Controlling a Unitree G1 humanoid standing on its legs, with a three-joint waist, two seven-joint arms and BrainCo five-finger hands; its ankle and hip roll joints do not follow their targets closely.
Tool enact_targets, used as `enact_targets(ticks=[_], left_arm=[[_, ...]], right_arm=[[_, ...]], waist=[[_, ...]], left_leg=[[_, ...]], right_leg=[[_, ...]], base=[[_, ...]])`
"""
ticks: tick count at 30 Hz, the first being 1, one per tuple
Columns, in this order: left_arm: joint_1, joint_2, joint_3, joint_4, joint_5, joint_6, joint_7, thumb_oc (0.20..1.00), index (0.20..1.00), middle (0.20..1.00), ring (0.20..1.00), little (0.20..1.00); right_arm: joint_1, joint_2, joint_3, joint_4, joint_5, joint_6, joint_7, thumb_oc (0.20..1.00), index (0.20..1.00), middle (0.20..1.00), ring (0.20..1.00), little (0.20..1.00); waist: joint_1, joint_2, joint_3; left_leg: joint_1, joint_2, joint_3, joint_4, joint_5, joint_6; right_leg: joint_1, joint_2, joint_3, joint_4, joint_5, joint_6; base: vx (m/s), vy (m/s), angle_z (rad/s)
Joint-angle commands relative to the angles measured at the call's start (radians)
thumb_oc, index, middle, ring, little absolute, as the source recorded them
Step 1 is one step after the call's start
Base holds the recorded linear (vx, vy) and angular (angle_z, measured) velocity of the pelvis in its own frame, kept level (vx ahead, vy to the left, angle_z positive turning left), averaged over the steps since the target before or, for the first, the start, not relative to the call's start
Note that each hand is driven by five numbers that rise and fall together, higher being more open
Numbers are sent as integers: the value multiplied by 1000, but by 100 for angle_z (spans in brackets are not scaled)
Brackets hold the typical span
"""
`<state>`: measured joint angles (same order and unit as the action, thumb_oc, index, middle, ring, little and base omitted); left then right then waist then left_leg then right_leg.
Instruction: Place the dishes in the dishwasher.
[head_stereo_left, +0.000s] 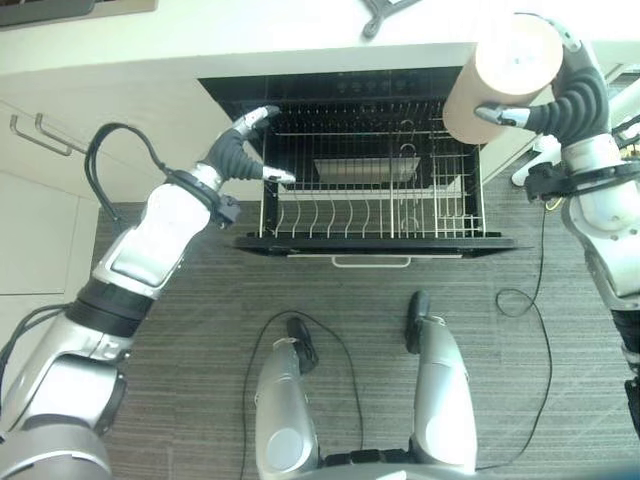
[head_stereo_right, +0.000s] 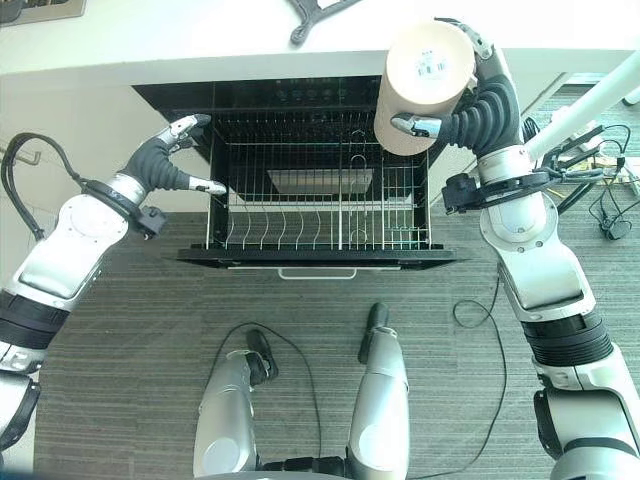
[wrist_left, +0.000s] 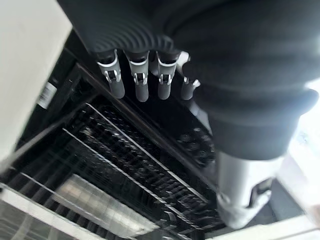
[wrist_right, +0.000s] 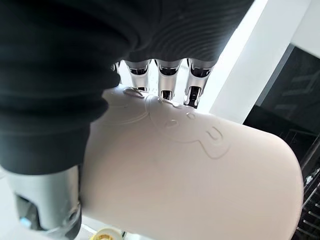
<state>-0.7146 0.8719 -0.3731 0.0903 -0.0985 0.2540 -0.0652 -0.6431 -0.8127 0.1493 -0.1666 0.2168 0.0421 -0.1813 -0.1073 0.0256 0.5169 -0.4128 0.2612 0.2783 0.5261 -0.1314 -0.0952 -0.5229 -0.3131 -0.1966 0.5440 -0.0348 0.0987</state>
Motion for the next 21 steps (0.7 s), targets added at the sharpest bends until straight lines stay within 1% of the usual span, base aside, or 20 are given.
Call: enact_targets(ticks=[1,2,3,4,5,6,8,10,11,12,13,14,17,18,21], left_arm=[[-28,6,-49,26,171,130,-96,1000,1000,1000,1000,1000],[-39,12,-62,48,199,151,-125,1000,1000,1000,1000,1000],[-68,18,-100,123,249,212,-224,1000,1000,1000,1000,1000],[-70,18,-102,128,257,215,-245,1000,1000,1000,1000,1000],[-65,9,-113,150,281,222,-292,1000,1000,1000,1000,1000],[-63,5,-114,155,289,230,-308,1000,1000,1000,1000,1000],[-58,-22,-131,190,353,243,-381,1000,1000,1000,1000,1000],[-50,-34,-135,207,407,240,-432,1000,1000,1000,1000,1000],[-35,-52,-148,229,441,228,-468,1000,1000,1000,1000,1000],[-34,-53,-148,229,445,229,-472,1000,1000,1000,1000,1000],[-21,-70,-163,238,479,235,-498,1000,1000,1000,1000,1000],[-2,-82,-169,252,524,226,-525,1000,1000,1000,1000,1000],[27,-93,-191,269,585,205,-592,1000,1000,1000,1000,1000],[48,-126,-215,306,619,189,-577,1000,1000,1000,1000,1000],[60,-148,-230,325,631,186,-567,1000,1000,1000,1000,1000]], right_arm=[[-79,-10,-22,-46,1,-22,29,200,200,200,200,200],[-88,-15,-20,-46,2,-19,38,200,200,200,200,200],[-113,-28,-13,-52,12,-5,60,200,200,200,200,200],[-115,-30,-12,-53,13,-4,62,200,200,200,200,200],[-122,-32,-12,-57,14,1,75,200,200,200,200,200],[-125,-33,-12,-57,13,2,78,200,200,200,200,200],[-142,-34,-7,-61,11,5,101,200,200,200,200,200],[-145,-32,-8,-64,6,4,113,200,200,200,200,200],[-151,-29,-10,-70,3,6,125,200,200,200,200,200],[-151,-28,-10,-71,2,7,126,200,200,200,200,200],[-155,-27,-12,-75,0,9,133,200,200,200,200,200],[-154,-30,-17,-78,-1,7,142,200,200,200,200,200],[-159,-34,-16,-78,-1,4,150,200,200,200,200,200],[-173,-25,-5,-69,-6,-1,152,200,200,200,200,200],[-177,-23,-4,-77,-4,6,162,200,200,200,200,200]], waist=[[-21,7,-89],[-23,8,-89],[-31,12,-86],[-32,12,-85],[-37,15,-82],[-38,16,-81],[-46,21,-77],[-49,24,-74],[-54,25,-71],[-54,25,-71],[-57,25,-67],[-59,26,-64],[-61,29,-59],[-63,26,-54],[-64,23,-49]], left_leg=[[81,28,-40,-71,-28,-30],[85,26,-38,-74,-28,-29],[97,24,-31,-85,-26,-29],[98,24,-29,-86,-25,-30],[103,22,-24,-91,-24,-30],[106,22,-22,-94,-24,-30],[114,16,-14,-100,-26,-29],[120,13,-7,-106,-27,-28],[122,10,0,-108,-28,-26],[122,10,0,-108,-28,-26],[121,10,3,-107,-28,-25],[124,10,7,-107,-30,-24],[127,6,10,-107,-33,-23],[129,5,11,-103,-38,-20],[128,6,13,-101,-38,-20]], right_leg=[[54,-18,50,27,-133,83],[56,-17,51,25,-134,82],[65,-16,49,14,-133,82],[65,-16,49,13,-133,82],[67,-12,51,9,-132,80],[68,-11,52,7,-132,80],[74,-6,57,-3,-133,77],[81,-2,57,-10,-134,76],[86,3,59,-17,-137,73],[86,3,59,-17,-137,73],[89,6,61,-20,-138,72],[94,8,61,-25,-139,70],[101,14,65,-29,-142,68],[108,18,66,-32,-145,65],[112,21,64,-38,-145,63]], base=[[-1,89,-5],[-4,125,-7],[-6,96,-10],[-8,109,-10],[-4,55,-10],[3,79,-9],[0,94,-8],[0,79,-8],[1,57,-9],[-3,58,-12],[0,44,-10],[-3,57,-8],[0,31,-6],[2,18,-4],[0,0,0]])
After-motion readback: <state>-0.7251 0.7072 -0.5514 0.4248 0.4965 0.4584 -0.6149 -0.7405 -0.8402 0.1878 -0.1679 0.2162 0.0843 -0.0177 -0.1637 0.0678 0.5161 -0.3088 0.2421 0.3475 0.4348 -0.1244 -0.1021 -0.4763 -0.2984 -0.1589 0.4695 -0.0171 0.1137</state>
